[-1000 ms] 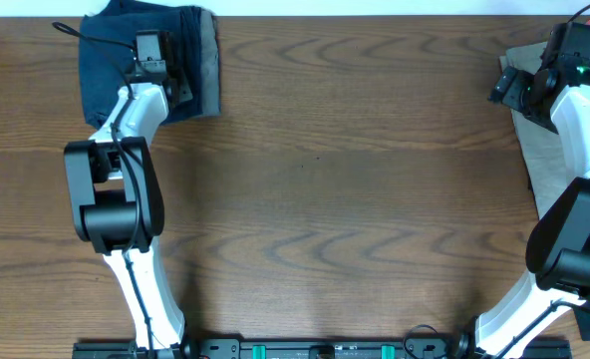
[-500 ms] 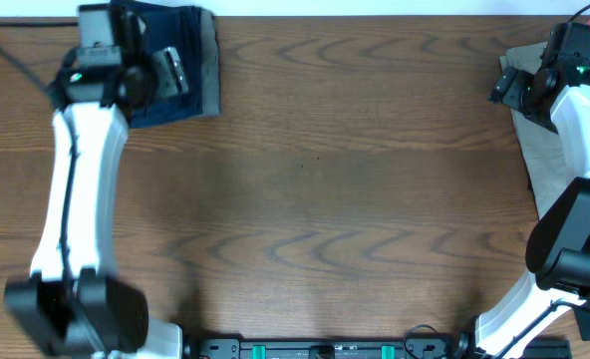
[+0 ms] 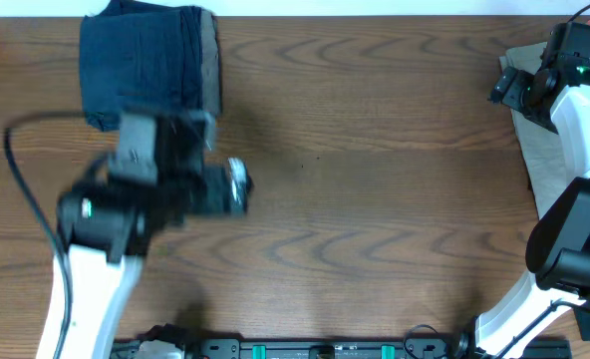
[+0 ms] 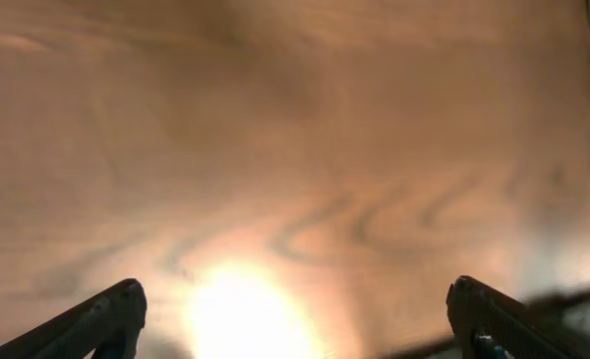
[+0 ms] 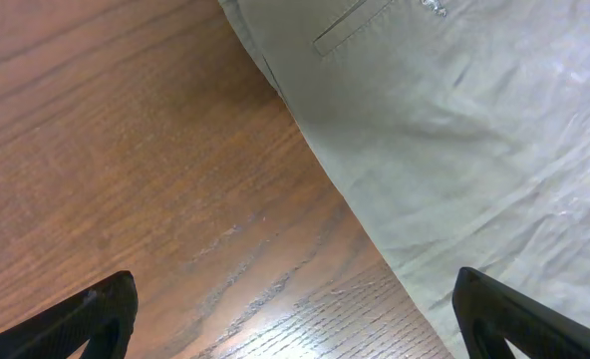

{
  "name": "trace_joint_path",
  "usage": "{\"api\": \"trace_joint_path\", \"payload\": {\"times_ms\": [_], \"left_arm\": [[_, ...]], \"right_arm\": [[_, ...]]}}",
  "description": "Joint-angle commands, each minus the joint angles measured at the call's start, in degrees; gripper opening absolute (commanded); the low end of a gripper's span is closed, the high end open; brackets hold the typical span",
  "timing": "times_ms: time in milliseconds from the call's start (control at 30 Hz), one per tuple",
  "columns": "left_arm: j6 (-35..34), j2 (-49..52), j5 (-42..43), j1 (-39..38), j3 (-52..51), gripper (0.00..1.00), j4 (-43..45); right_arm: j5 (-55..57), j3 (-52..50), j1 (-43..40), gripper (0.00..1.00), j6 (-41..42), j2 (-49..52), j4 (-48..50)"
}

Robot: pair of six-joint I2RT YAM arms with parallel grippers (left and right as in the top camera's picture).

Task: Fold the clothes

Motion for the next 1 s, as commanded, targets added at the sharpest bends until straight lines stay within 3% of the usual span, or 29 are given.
{"api": "trace_joint_path", "payload": {"times_ms": [0, 200, 533, 733, 867, 967], "left_arm": [[0.76, -4.33, -0.74, -3.06, -3.32, 0.98, -3.39], [0.76, -7.56, -0.76, -4.2, -3.54, 0.98, -11.8], [0.76, -7.72, -0.76, -4.2, -3.56, 0.98, -11.06], [3.13, -13.55, -0.79, -4.52, -9.81, 0.98, 4.04], [8.02, -24.35, -0.76, -2.23, -21.94, 0.98, 16.31], [7.91, -33.86, -0.7, 2.23, -30.97, 0.98, 20.04]], "right_arm": [[0.33, 0.59, -0.17, 0.99, 0.17, 0.22, -0.11], [0.33, 0.59, -0.17, 0.99, 0.17, 0.22, -0.13], [0.33, 0.59, -0.17, 0.99, 0.17, 0.22, -0.11], [0.31, 0.59, -0.17, 0.99, 0.17, 0.22, -0.11], [0.33, 0.59, -0.17, 0.99, 0.17, 0.22, -0.11], [0.33, 0.59, -0.17, 0.99, 0.17, 0.22, -0.11]]}}
